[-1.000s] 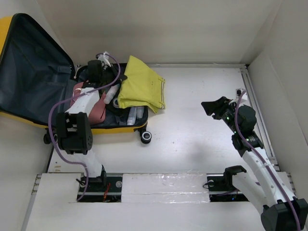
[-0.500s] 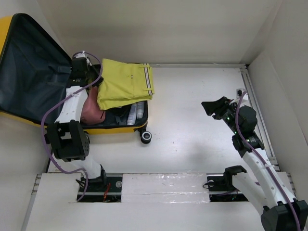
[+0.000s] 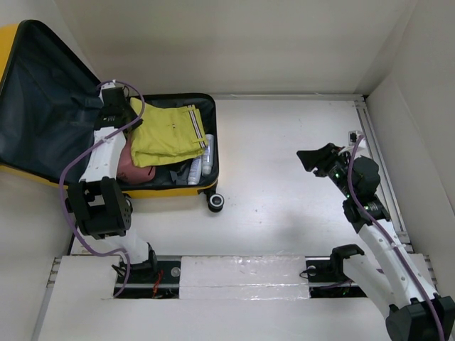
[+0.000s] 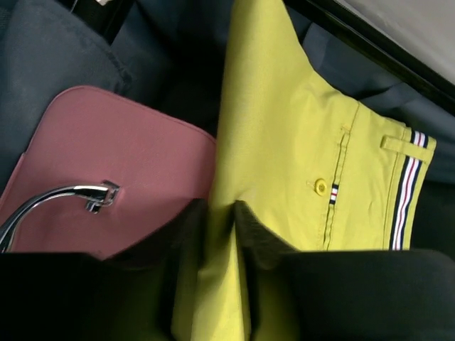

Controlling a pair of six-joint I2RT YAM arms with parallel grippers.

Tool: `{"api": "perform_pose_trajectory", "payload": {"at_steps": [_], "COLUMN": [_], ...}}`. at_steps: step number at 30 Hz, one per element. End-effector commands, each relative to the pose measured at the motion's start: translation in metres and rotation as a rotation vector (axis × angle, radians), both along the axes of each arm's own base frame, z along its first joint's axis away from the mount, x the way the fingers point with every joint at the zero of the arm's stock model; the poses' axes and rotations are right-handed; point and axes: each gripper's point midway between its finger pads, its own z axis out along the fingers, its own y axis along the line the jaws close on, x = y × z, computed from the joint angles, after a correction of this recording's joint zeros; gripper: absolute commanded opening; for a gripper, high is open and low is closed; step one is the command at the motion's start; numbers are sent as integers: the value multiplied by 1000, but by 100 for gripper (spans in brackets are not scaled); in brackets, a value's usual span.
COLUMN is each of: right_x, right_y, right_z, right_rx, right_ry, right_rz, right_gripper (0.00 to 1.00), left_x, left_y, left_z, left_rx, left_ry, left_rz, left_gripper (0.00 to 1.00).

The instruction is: Pack the luggage

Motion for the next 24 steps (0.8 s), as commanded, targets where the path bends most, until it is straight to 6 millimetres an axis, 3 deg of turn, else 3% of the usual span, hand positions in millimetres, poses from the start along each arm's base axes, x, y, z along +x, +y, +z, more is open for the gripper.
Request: {"api": "perform_pose_trajectory", "payload": {"at_steps": [1, 2, 3, 5, 6, 7, 9, 10, 11, 12, 15, 19, 20, 24], "right_x": [-2, 0, -2, -2, -3, -4, -6, -5, -11, -9, -16, -24, -26, -27], "right_y": [7, 7, 12, 19, 23, 29, 39, 43, 53, 59, 79, 104, 108, 117], "right_z": [14, 13, 13, 12, 16, 12, 13, 14, 19, 10, 12, 11, 7, 3], "right_rx": [-3, -3, -2, -12, -10, -23, -32, -45, -49, -64, -100, -151, -165, -188], "right_ry": [-64, -64, -64, -56, -65, -59, -62, -65, -81, -61, -81, -96, -94, -92], "right_rz": [39, 39, 60, 84, 94, 113, 146, 153, 190, 199, 258, 337, 353, 376], "right_gripper": [58, 58, 58, 57, 55, 52, 32, 22, 7, 1, 0, 0, 0, 9], "left_x": [-6, -6, -10, -12, -18, -22, -27, -35, -42, -47, -84, -149, -175, -239], "left_y": [23, 22, 23, 22, 21, 20, 15, 12, 14, 14, 29, 61, 75, 99], "left_z": [17, 17, 23, 42, 63, 73, 101, 131, 141, 154, 189, 197, 197, 179], "left_rx": [47, 35, 34, 28, 17, 19, 27, 56, 64, 64, 102, 184, 198, 305], "left_ry": [2, -2, -22, -96, -156, -179, -244, -301, -311, -341, -416, -436, -451, -417], "left_rz": [96, 105, 119, 128, 138, 138, 149, 175, 190, 191, 296, 515, 600, 816], "left_gripper": [22, 30, 44, 56, 59, 62, 62, 62, 62, 62, 60, 57, 56, 55]}}
